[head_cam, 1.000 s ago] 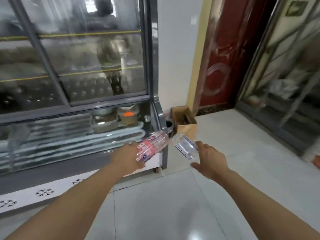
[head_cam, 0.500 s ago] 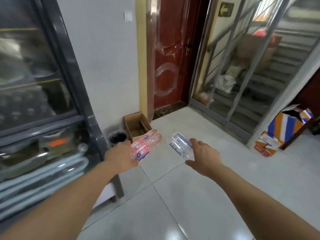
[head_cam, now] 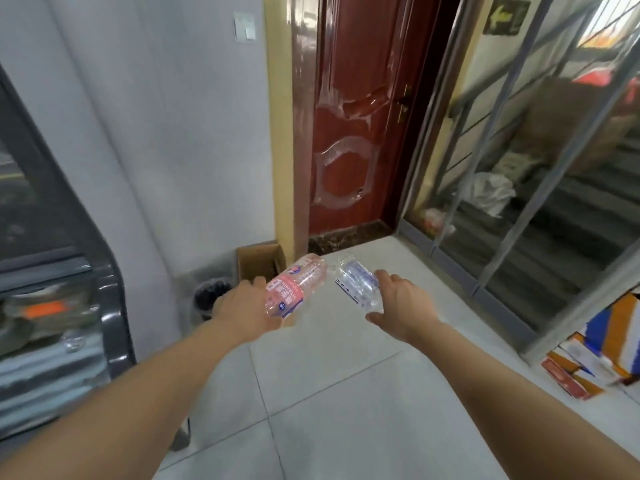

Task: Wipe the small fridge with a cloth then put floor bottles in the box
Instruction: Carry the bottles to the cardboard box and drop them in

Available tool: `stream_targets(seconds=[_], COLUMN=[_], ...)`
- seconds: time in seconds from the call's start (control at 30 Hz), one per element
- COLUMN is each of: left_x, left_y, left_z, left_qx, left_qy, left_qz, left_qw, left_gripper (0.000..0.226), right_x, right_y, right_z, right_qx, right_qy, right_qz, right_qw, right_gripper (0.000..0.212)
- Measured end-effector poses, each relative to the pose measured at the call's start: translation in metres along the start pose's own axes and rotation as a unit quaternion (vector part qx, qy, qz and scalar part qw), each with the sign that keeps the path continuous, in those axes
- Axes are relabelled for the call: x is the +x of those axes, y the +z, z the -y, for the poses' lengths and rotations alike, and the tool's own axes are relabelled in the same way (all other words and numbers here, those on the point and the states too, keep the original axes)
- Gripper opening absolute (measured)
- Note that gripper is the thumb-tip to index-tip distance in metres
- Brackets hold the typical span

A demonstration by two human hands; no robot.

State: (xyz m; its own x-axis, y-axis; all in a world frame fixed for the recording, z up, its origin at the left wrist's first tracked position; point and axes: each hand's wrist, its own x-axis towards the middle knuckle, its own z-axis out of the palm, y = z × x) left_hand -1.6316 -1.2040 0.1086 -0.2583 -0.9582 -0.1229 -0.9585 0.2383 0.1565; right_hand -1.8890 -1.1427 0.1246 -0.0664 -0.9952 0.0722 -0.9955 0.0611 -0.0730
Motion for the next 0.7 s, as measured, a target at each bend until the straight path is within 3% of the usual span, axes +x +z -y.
stream_targets(seconds=[0.2, 0.7], left_x=[0.080, 0.356], left_y=[-0.003, -0.016], left_z=[-0.040, -0.070], left_qx=[0.007, -0.080], left_qy=[-0.060, -0.084], left_qz=[0.007, -0.007], left_qw=[0.998, 0.993], left_gripper=[0.065, 0.062], right_x=[0.093, 0.384], right_y=[0.010, 0.034], right_z=[-0.055, -0.143], right_qx=[0.014, 0.002], right_qy=[-0.040, -0.086], right_qz=[0.015, 0.043], right_qw=[0.999, 0.995], right_gripper=[0.067, 0.064])
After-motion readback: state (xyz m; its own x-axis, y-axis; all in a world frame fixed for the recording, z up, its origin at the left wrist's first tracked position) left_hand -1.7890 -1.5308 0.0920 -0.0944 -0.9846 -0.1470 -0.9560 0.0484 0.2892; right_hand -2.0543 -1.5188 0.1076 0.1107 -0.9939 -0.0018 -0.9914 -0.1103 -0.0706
